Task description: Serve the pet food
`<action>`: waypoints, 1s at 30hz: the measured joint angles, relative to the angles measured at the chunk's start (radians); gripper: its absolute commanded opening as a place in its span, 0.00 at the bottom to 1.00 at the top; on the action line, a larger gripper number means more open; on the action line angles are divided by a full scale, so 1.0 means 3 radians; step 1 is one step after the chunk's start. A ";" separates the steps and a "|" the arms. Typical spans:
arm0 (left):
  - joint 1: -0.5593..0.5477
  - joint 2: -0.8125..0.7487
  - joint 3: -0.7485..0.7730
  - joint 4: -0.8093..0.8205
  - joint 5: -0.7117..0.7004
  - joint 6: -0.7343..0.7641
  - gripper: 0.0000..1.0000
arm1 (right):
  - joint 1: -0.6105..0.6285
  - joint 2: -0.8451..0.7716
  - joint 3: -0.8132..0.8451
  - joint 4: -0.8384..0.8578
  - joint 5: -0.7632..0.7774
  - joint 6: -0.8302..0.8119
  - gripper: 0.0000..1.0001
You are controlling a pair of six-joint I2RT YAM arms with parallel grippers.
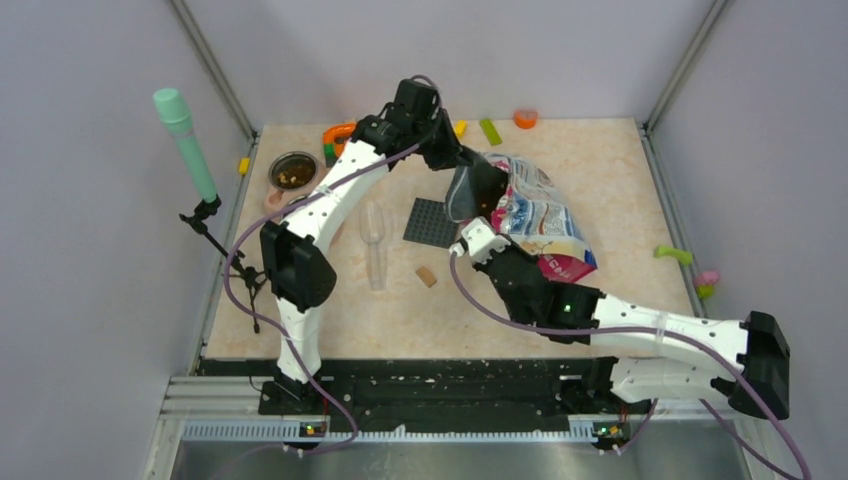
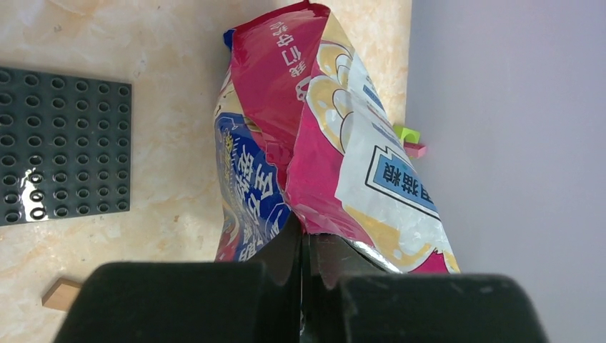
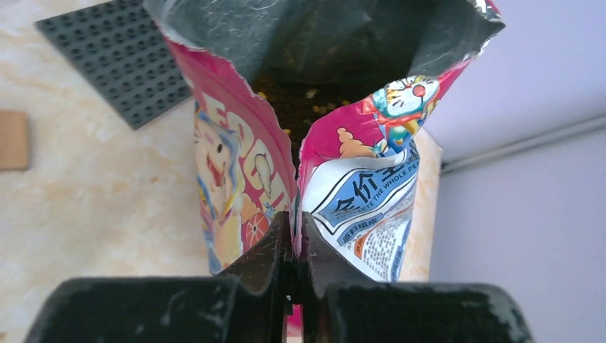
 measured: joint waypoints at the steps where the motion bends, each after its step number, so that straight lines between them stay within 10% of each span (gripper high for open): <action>1: 0.0006 0.0005 0.0000 0.0022 0.0003 -0.0005 0.00 | -0.0011 0.0037 -0.0037 0.0173 0.0117 -0.0072 0.00; 7: 0.0070 0.0037 0.0027 0.0240 0.0151 -0.0116 0.00 | -0.0551 0.0047 -0.0042 0.0692 -0.0160 -0.0290 0.00; 19: 0.0621 -0.0050 0.0092 0.0434 0.0411 -0.0005 0.00 | -0.1662 -0.0076 0.0787 -0.0029 -0.1731 -0.0216 0.00; 24: 0.0645 -0.0546 -0.0511 0.0507 0.0676 0.0375 0.43 | -0.1855 -0.0440 0.0575 -0.0284 -0.2167 -0.0055 0.00; 30: 0.0769 -0.0810 -0.0753 0.0713 0.0941 0.1222 0.65 | -0.2094 -0.0698 0.0551 -0.0624 -0.2429 0.0036 0.00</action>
